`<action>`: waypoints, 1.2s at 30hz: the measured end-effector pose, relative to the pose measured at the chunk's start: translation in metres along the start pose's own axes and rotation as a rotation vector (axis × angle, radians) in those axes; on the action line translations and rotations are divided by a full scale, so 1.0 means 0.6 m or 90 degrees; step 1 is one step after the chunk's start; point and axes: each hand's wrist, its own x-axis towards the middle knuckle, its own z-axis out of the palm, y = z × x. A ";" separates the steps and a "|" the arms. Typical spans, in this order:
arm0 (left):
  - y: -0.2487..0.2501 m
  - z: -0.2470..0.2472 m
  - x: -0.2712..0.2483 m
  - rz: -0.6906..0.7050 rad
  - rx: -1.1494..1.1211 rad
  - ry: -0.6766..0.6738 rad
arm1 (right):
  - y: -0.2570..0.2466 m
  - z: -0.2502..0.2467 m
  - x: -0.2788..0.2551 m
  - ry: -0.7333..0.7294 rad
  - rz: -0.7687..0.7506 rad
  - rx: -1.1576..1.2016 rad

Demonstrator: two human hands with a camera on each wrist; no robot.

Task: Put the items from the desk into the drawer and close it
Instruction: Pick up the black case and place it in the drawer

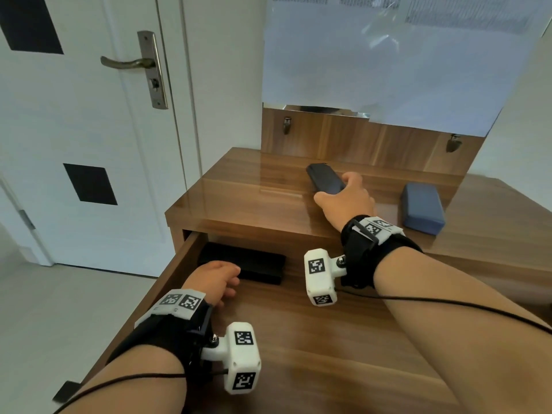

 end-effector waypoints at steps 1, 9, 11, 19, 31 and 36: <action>0.003 -0.001 -0.003 0.005 -0.006 0.003 | -0.004 -0.001 -0.013 -0.021 -0.022 0.051; 0.018 -0.026 -0.018 -0.015 -0.124 0.099 | -0.019 0.001 -0.135 -0.223 -0.071 0.371; 0.019 -0.028 -0.020 -0.024 -0.141 0.115 | -0.008 0.010 -0.155 -0.284 -0.072 0.388; 0.019 -0.028 -0.026 -0.002 -0.130 0.152 | 0.037 0.049 -0.177 -0.446 -0.073 0.362; 0.017 -0.026 -0.030 0.038 0.108 0.262 | 0.083 0.095 -0.173 -0.544 -0.148 0.068; 0.014 -0.013 -0.021 0.013 0.140 0.129 | 0.078 0.112 -0.181 -0.420 -0.286 -0.120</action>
